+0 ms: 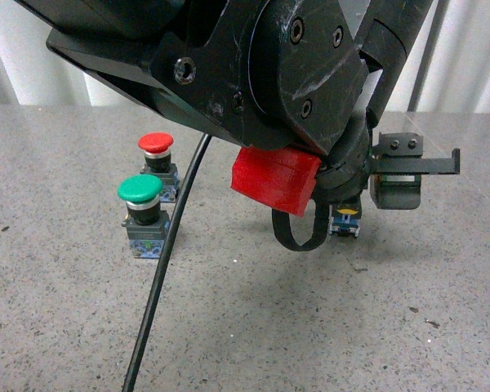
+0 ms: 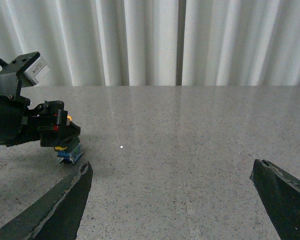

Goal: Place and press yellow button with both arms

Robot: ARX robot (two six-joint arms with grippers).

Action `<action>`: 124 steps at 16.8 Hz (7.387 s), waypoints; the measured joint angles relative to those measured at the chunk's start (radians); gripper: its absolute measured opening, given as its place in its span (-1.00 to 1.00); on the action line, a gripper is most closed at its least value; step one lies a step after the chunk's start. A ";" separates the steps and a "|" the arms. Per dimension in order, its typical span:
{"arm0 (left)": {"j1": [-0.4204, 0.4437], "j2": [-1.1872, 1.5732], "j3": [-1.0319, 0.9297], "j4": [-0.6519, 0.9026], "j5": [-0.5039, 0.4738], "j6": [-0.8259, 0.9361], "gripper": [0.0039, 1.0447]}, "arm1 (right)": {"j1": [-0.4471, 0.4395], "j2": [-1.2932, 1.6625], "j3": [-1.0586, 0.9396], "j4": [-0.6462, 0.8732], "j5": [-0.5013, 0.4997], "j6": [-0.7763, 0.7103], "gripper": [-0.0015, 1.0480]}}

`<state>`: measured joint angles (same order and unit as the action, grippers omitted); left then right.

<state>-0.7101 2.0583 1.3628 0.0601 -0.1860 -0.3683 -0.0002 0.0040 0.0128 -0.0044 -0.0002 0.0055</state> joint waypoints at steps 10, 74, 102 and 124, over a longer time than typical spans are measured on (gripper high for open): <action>0.190 -0.490 -0.308 0.294 -0.124 0.435 0.88 | 0.000 0.000 0.000 0.000 0.000 0.000 0.87; 0.710 -2.048 -1.348 -0.064 0.185 0.370 0.88 | 0.341 1.542 0.790 0.534 0.088 -0.103 0.16; 0.710 -2.048 -1.348 -0.064 0.185 0.370 0.88 | 0.398 1.731 0.808 0.433 0.091 -0.055 -0.97; 0.710 -2.048 -1.348 -0.064 0.186 0.370 0.88 | 0.055 0.424 0.261 0.103 0.064 0.032 -0.97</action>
<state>-0.0002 0.0101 0.0147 -0.0040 -0.0002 0.0021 0.0547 0.4282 0.2741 0.0986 0.0635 0.0376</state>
